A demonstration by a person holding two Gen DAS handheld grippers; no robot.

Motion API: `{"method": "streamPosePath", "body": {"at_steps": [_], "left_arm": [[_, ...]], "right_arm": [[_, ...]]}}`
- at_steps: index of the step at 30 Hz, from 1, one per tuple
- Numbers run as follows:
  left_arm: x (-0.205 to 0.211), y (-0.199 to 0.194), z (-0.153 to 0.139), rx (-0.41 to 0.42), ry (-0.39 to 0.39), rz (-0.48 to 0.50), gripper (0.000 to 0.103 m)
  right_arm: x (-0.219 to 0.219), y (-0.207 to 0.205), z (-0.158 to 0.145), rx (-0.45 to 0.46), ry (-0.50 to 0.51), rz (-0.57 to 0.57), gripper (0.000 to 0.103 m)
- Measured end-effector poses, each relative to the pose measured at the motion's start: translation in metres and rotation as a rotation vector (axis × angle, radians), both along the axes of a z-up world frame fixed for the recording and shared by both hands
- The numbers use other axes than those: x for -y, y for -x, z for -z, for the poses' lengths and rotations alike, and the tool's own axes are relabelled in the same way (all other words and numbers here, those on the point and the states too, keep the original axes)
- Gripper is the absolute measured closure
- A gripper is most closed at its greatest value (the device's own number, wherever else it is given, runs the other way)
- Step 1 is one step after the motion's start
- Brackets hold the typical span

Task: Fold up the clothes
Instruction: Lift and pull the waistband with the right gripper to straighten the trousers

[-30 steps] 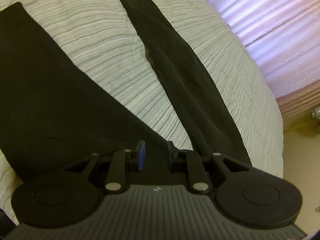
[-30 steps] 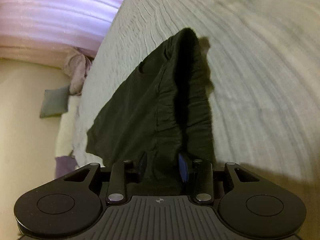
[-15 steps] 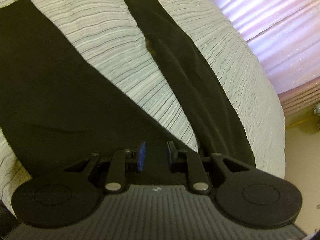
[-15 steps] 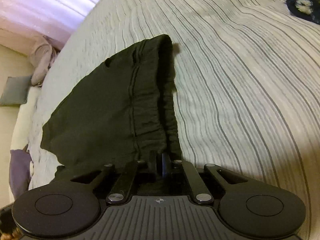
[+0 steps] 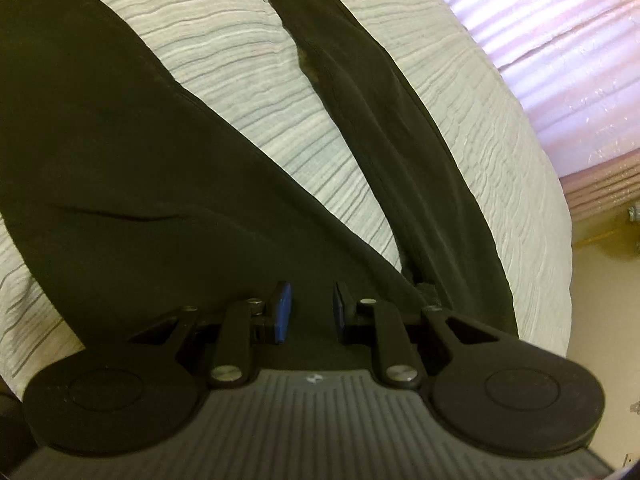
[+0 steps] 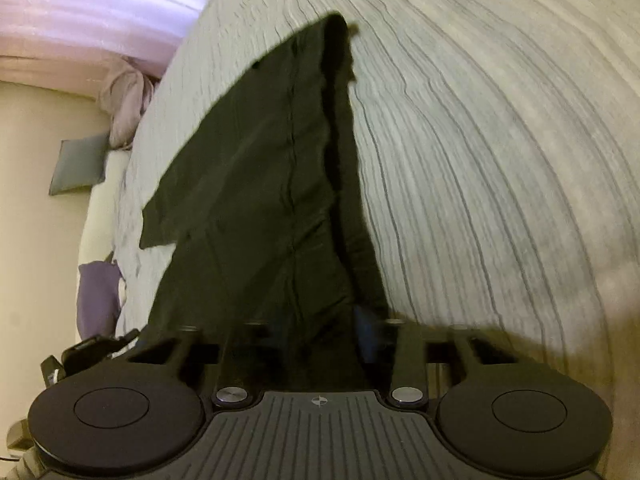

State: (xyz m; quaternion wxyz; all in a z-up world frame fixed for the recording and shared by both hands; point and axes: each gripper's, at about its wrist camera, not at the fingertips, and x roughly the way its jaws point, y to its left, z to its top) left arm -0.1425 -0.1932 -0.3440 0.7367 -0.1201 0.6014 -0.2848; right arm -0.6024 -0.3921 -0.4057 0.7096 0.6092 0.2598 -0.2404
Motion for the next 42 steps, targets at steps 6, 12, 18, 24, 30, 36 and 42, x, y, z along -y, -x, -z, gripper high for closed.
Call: {"method": "streamPosePath", "body": {"at_steps": [6, 12, 18, 24, 30, 36, 42], "left_arm": [[-0.004, -0.001, 0.007, -0.016, -0.007, 0.001, 0.086], [-0.011, -0.004, 0.010, -0.019, -0.010, -0.004, 0.086], [-0.012, -0.006, 0.010, -0.015, -0.008, 0.003, 0.086], [-0.025, -0.013, 0.014, -0.007, -0.039, -0.009, 0.086], [-0.056, -0.036, 0.010, 0.024, -0.062, -0.041, 0.086], [-0.110, -0.091, 0.004, 0.106, -0.110, -0.141, 0.086], [-0.116, -0.127, 0.014, 0.176, -0.114, 0.018, 0.086]], "right_arm": [[-0.005, 0.018, 0.022, 0.043, -0.075, 0.004, 0.067], [-0.011, 0.031, 0.017, 0.069, -0.102, 0.007, 0.067], [-0.015, 0.002, -0.009, -0.057, 0.048, -0.052, 0.100], [-0.026, 0.022, 0.002, -0.184, 0.029, 0.076, 0.100], [-0.037, 0.030, -0.014, -0.251, 0.005, 0.213, 0.057], [-0.065, -0.003, -0.046, -0.387, 0.213, 0.326, 0.040], [-0.093, -0.068, -0.075, -0.523, 0.480, 0.265, 0.041]]}}
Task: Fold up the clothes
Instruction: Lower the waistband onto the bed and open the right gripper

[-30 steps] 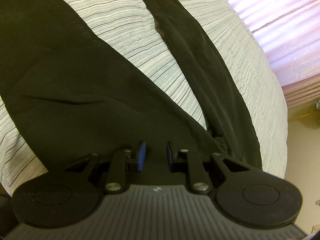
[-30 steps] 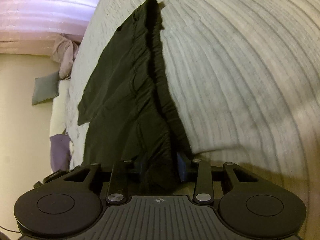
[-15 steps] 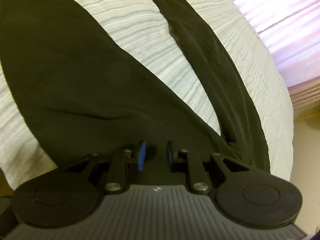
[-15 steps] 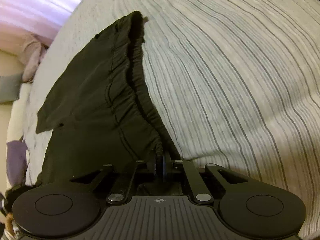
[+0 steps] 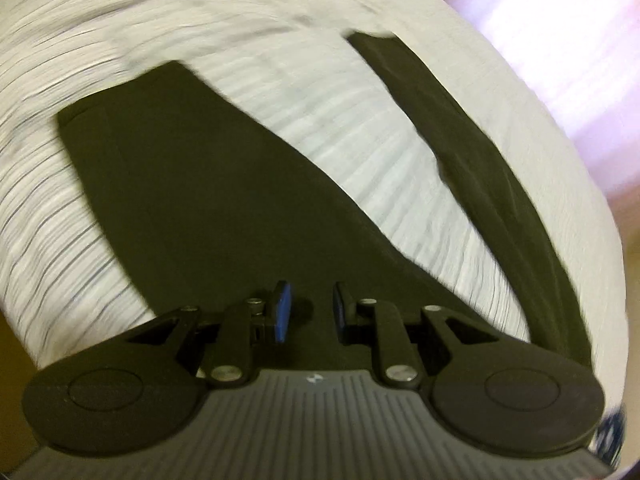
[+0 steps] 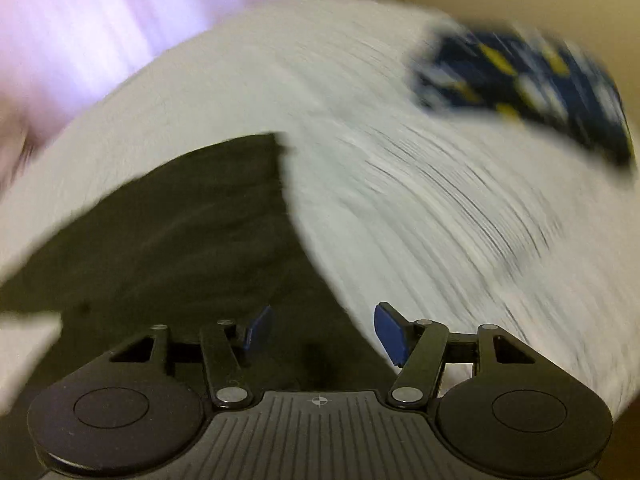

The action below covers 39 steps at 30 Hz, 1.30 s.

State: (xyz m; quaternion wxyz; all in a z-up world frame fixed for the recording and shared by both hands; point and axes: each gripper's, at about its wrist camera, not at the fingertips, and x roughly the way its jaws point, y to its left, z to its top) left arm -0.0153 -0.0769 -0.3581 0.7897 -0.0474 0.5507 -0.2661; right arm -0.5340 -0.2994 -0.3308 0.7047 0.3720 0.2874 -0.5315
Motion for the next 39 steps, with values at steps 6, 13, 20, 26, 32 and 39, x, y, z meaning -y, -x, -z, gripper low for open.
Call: {"method": "streamPosePath", "body": {"at_steps": [6, 13, 20, 26, 32, 39], "left_arm": [[-0.010, -0.026, 0.026, 0.092, -0.109, 0.167, 0.100], [-0.067, -0.109, 0.005, 0.191, -0.254, -0.025, 0.099], [-0.035, -0.059, -0.014, 0.178, -0.153, 0.138, 0.093], [-0.022, -0.014, 0.033, 0.067, -0.204, 0.179, 0.087], [-0.033, 0.014, 0.011, 0.049, -0.324, 0.181, 0.087], [-0.070, 0.100, -0.043, 0.029, -0.319, 0.177, 0.086]], "right_arm": [[-0.040, -0.096, 0.035, -0.227, -0.009, -0.296, 0.041], [-0.039, -0.067, 0.030, -0.241, -0.127, 0.000, 0.041], [-0.059, -0.109, 0.003, -0.198, -0.018, -0.108, 0.041], [-0.088, -0.127, 0.040, -0.297, -0.056, -0.246, 0.041], [-0.107, -0.109, 0.028, -0.327, -0.081, -0.317, 0.041], [-0.135, -0.055, -0.013, -0.210, -0.213, -0.259, 0.041]]}}
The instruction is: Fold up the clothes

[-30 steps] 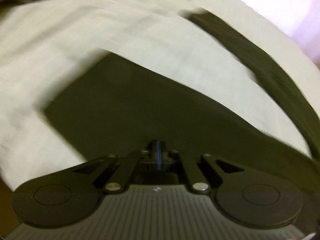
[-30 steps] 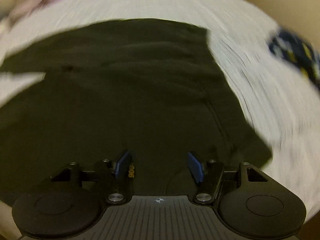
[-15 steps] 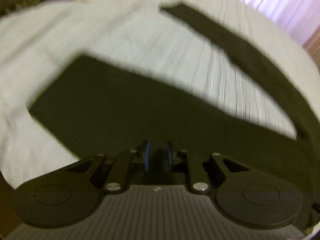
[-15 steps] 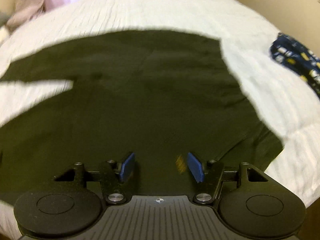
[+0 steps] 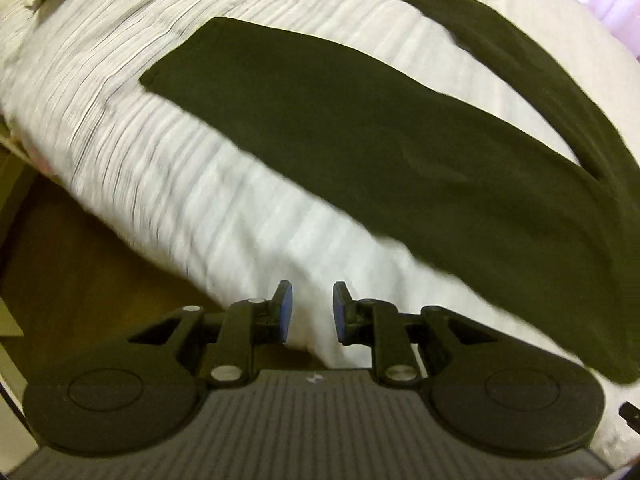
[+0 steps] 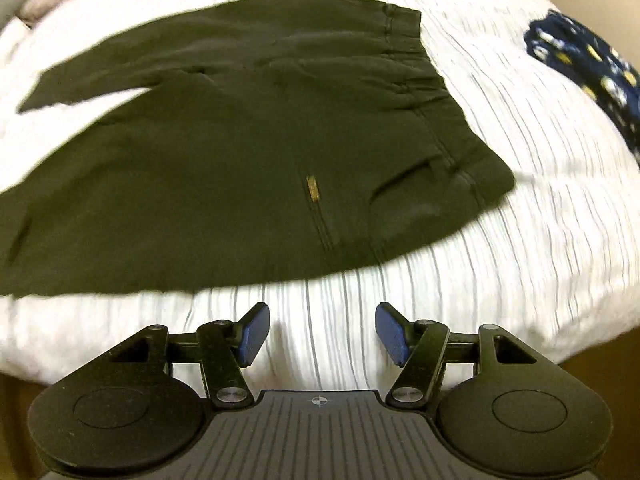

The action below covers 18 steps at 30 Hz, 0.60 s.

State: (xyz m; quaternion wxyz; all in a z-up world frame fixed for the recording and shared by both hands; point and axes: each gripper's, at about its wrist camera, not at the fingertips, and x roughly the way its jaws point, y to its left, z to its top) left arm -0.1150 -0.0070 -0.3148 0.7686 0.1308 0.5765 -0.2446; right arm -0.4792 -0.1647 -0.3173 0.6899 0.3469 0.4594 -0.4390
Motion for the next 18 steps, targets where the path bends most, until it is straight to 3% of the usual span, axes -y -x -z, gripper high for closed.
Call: {"method": "streamPosePath", "body": {"at_steps": [5, 8, 14, 18], "left_arm": [[-0.017, 0.060, -0.054, 0.071, 0.066, 0.040, 0.084], [-0.027, 0.096, -0.087, 0.114, 0.106, 0.064, 0.077], [-0.047, 0.167, -0.151, 0.199, 0.185, 0.111, 0.071], [-0.068, 0.186, -0.170, 0.227, 0.191, 0.097, 0.071]], "right_arm": [[-0.025, 0.046, -0.046, 0.069, 0.008, -0.026, 0.041], [-0.034, 0.074, -0.077, 0.112, 0.020, -0.022, 0.041], [-0.056, 0.101, -0.131, 0.176, 0.074, -0.081, 0.041], [-0.074, 0.110, -0.154, 0.210, 0.095, -0.111, 0.041]]}}
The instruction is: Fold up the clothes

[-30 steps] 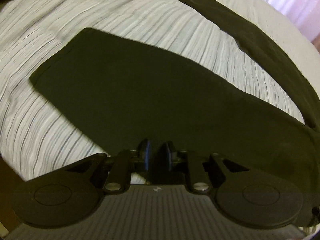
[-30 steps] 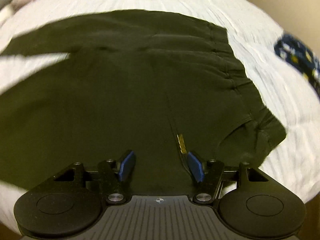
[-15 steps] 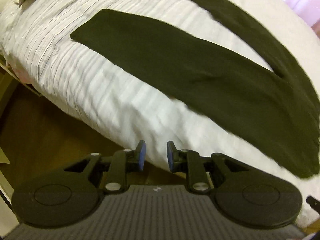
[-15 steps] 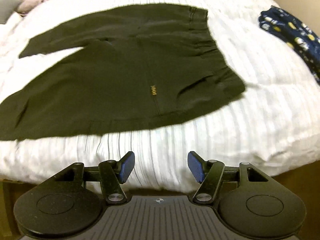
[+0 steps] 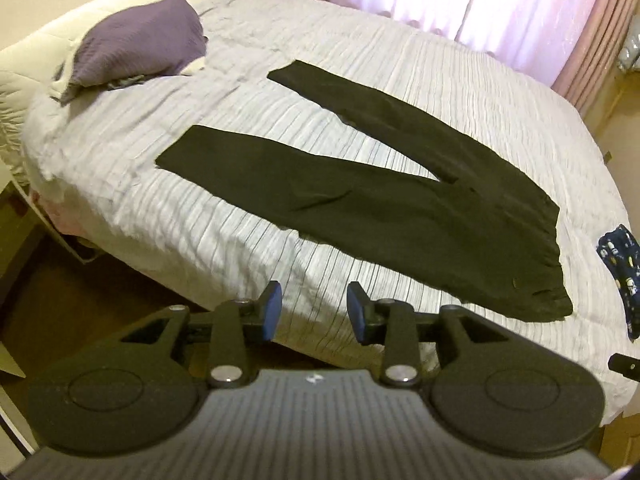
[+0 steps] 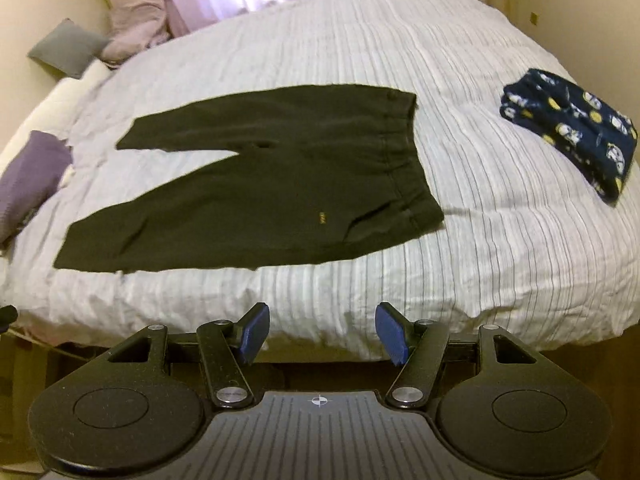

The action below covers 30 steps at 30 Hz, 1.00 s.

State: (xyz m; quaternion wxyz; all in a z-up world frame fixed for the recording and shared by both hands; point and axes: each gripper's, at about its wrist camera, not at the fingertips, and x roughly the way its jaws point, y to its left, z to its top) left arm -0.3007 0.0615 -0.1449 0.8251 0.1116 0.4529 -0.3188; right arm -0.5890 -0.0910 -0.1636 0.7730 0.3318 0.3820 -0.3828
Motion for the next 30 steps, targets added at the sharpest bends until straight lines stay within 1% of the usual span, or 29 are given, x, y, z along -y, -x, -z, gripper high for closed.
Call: {"method": "streamPosePath", "body": {"at_steps": [6, 10, 15, 24, 30], "left_arm": [[-0.019, 0.021, -0.011, 0.012, -0.018, -0.007, 0.071], [-0.020, 0.027, -0.020, 0.033, -0.032, 0.002, 0.071], [-0.015, 0.032, -0.030, 0.071, -0.032, 0.012, 0.068], [-0.018, 0.036, -0.030, 0.087, -0.046, 0.019, 0.067], [-0.021, 0.039, -0.030, 0.093, -0.054, 0.024, 0.065]], "right_arm": [[-0.025, 0.002, -0.002, -0.001, -0.019, -0.040, 0.040], [-0.036, 0.001, -0.003, 0.000, -0.037, -0.050, 0.041], [-0.038, -0.002, -0.010, 0.010, -0.018, -0.052, 0.040], [-0.039, -0.012, -0.012, -0.001, -0.008, -0.071, 0.041], [-0.042, -0.010, -0.011, -0.007, -0.012, -0.074, 0.040]]}}
